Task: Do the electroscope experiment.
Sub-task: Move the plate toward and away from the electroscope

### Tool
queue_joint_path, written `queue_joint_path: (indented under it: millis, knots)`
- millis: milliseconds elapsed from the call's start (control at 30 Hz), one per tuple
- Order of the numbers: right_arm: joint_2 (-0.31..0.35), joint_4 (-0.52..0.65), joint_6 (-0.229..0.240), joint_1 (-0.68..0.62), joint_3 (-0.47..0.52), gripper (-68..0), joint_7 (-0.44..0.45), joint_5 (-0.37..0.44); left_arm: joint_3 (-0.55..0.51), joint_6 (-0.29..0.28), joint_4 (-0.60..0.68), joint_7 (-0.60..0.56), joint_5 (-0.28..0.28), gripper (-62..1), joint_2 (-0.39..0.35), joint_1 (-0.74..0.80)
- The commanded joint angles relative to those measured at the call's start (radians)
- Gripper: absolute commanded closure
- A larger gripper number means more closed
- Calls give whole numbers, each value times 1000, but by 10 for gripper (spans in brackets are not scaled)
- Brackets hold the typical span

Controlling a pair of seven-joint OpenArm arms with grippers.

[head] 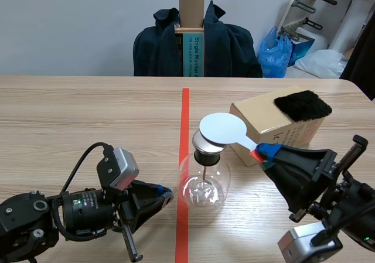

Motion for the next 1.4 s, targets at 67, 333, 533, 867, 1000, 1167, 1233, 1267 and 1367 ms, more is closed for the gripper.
queue_joint_path:
  millis: [67,333,533,867,1000,1167,1233,1267,1367]
  knots:
    - [13,26,-8,2,12,-7,46,13,-3,-3,19,-18,-10,-18,10,-3]
    - [13,26,-8,2,12,-7,94,13,-3,-3,19,-18,-10,-18,10,-3]
    - [13,26,-8,2,12,-7,106,13,-3,-3,19,-18,-10,-18,10,-3]
    - [13,26,-8,2,12,-7,105,13,-3,-3,19,-18,-10,-18,11,-3]
    - [13,26,-8,2,12,-7,77,15,-3,-3,19,-18,-10,-18,11,-3]
    - [14,26,-8,2,12,-7,-3,17,-3,-3,19,-18,-10,-18,11,-3]
    - [13,26,-8,2,15,-7,-43,19,-3,-3,19,-18,-10,-18,10,-3]
    - [13,26,-8,2,19,-7,-62,19,-3,-3,19,-18,-10,-18,10,-3]
    - [13,26,-8,2,29,-7,-138,19,-3,-3,19,-18,-10,-18,10,-3]
